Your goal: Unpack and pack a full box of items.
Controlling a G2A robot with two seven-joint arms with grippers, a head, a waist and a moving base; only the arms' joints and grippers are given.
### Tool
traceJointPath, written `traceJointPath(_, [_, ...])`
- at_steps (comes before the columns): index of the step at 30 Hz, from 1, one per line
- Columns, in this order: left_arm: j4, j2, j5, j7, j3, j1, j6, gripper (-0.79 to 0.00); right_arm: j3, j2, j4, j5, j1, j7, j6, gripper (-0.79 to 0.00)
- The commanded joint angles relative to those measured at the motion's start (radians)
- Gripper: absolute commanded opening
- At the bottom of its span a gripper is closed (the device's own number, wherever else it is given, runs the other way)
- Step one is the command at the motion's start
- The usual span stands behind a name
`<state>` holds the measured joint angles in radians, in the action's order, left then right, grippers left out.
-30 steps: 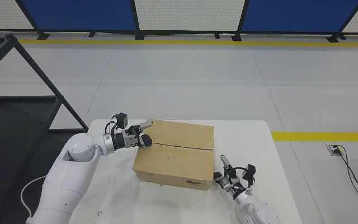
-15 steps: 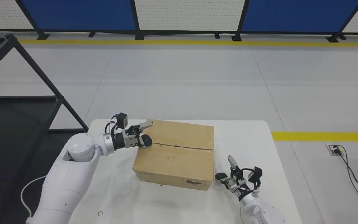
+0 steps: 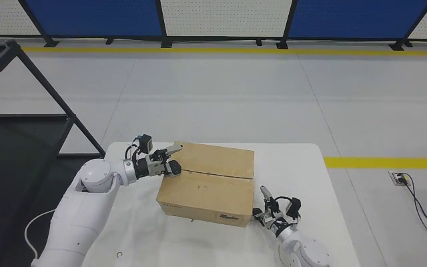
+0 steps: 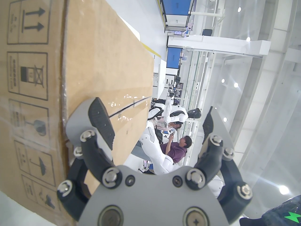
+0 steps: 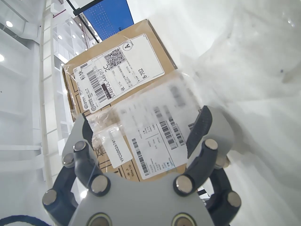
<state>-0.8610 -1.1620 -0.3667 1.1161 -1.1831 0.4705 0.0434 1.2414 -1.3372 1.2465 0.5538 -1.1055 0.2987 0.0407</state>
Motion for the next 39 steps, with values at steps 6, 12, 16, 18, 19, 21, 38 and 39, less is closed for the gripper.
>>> traceJointPath(6, [0.000,0.000,0.000,0.000,0.000,0.000,0.000,0.000,0.019,-0.009,-0.015,0.026,0.018,-0.067,0.070,0.000])
traceJointPath(12, [0.000,0.000,0.000,0.000,0.000,0.000,0.000,0.000,0.071,-0.004,0.006,0.050,0.000,-0.068,0.102,0.000])
traceJointPath(16, [0.000,0.000,0.000,0.000,0.000,0.000,0.000,0.000,0.109,0.006,0.045,0.052,-0.043,-0.015,0.085,0.000])
traceJointPath(18, [0.000,0.000,0.000,0.000,0.000,0.000,0.000,0.000,0.121,0.012,0.062,0.033,-0.066,0.023,0.059,0.000])
traceJointPath(19, [0.000,0.000,0.000,0.000,0.000,0.000,0.000,0.000,0.124,0.015,0.070,0.020,-0.074,0.040,0.041,0.000])
traceJointPath(21, [0.000,0.000,0.000,0.000,0.000,0.000,0.000,0.000,0.130,0.019,0.083,0.011,-0.090,0.059,0.020,0.000])
traceJointPath(38, [0.000,0.000,0.000,0.000,0.000,0.000,0.000,0.000,0.037,0.007,0.046,-0.049,-0.073,0.086,-0.005,0.000])
traceJointPath(39, [0.000,0.000,0.000,0.000,0.000,0.000,0.000,0.000,0.033,0.005,0.040,-0.051,-0.066,0.076,0.000,0.000])
